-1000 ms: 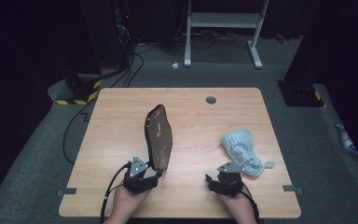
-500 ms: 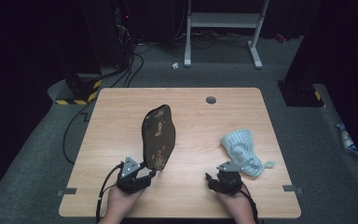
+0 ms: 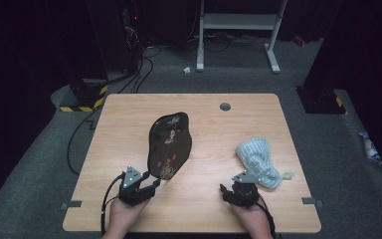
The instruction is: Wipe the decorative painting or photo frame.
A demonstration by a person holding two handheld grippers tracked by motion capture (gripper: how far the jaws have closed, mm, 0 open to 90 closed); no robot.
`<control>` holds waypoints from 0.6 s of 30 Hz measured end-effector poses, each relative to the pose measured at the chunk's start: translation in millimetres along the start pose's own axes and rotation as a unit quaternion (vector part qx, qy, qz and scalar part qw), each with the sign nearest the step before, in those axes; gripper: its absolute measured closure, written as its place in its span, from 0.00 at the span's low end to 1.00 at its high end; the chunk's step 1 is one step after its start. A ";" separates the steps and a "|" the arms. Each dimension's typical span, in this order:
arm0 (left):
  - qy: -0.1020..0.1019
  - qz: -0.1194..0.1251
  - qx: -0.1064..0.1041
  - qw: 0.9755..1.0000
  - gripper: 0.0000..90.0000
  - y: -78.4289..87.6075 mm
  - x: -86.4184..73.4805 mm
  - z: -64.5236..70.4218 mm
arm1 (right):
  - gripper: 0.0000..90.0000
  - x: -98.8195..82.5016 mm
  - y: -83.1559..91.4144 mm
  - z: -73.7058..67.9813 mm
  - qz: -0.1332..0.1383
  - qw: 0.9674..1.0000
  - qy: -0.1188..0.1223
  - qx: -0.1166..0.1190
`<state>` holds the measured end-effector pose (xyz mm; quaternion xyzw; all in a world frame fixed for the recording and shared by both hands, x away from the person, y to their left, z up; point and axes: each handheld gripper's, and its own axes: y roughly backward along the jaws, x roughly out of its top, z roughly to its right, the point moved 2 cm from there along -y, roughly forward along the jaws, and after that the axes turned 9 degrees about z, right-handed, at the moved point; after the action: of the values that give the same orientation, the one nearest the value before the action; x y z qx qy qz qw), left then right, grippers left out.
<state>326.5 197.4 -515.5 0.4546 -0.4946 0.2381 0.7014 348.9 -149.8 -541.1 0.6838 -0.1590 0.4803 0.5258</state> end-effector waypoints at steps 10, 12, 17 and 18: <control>-0.001 -0.002 0.006 1.000 0.53 -2.5 -2.9 -7.3 | 0.34 0.0 0.0 -0.1 0.000 1.000 0.000 -0.001; -0.002 -0.002 0.013 1.000 0.53 -2.9 -2.6 -10.4 | 0.34 0.0 0.0 -0.1 0.000 1.000 0.000 -0.001; 0.006 -0.002 0.021 1.000 0.54 -5.1 -2.9 -17.4 | 0.34 -0.1 0.2 -0.3 0.000 1.000 0.000 -0.001; 0.007 -0.002 0.022 1.000 0.54 -5.8 -2.8 -18.7 | 0.34 -0.1 0.2 -0.3 0.000 1.000 -0.001 -0.001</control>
<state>338.8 211.3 -522.2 0.4692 -0.4831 0.2515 0.6951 348.6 -149.6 -541.1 0.6833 -0.1602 0.4797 0.5266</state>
